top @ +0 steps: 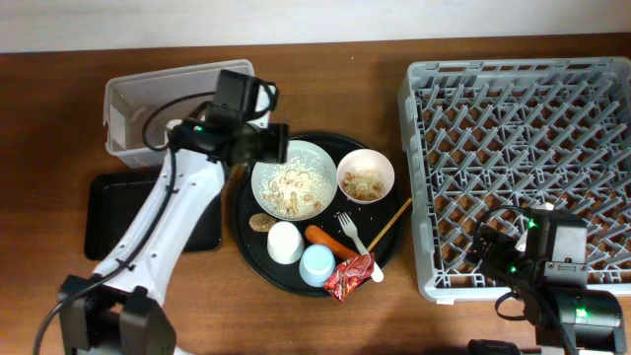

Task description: Sort waste into correct bins and load items into the dishwasher rack

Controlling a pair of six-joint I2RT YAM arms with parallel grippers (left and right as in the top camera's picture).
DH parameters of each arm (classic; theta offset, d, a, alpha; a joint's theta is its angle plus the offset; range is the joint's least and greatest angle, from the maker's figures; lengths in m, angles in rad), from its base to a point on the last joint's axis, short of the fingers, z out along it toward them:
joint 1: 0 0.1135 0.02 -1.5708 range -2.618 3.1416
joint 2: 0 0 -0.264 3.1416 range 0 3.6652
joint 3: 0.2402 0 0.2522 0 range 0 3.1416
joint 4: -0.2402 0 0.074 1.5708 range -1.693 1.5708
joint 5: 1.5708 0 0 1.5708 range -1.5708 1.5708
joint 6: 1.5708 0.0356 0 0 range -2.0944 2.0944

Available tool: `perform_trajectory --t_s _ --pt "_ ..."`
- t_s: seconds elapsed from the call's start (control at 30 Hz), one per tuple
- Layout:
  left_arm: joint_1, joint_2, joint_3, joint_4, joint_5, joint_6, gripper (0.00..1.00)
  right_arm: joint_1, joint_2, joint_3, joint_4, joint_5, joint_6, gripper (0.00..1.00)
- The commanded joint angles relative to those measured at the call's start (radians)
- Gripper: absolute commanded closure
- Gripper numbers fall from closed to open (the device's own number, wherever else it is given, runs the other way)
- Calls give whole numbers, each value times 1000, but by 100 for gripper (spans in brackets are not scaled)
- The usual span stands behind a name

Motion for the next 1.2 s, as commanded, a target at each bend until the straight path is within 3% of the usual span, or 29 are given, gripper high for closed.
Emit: perform_trajectory --t_s 0.0,0.17,0.33,0.7,0.8,0.87,0.93,0.97,1.07,1.17 --pt "-241 -4 -6 -150 53 119 30 5 -5 16 3 16 13 1" --pt "-483 66 -7 -170 53 145 26 5 -5 15 3 16 13 2" --pt "-633 172 -7 -185 53 144 20 4 -5 15 3 16 13 2" --pt "-657 311 -9 -231 53 136 21 4 -5 16 3 16 13 2" --pt "-657 311 -9 -231 53 137 39 4 -5 15 3 16 13 2" --pt "-657 311 -9 -235 53 137 64 5 -5 16 3 16 13 2" --pt "-657 311 -9 -241 52 137 76 4 -5 16 3 16 13 1" --pt "-657 311 -8 -241 51 137 76 4 -5 16 3 16 13 2" --pt "-657 310 -8 -243 24 137 97 4 -5 15 3 16 13 2" --pt "-657 302 1 -253 -5 137 99 4 -5 16 3 16 13 2"
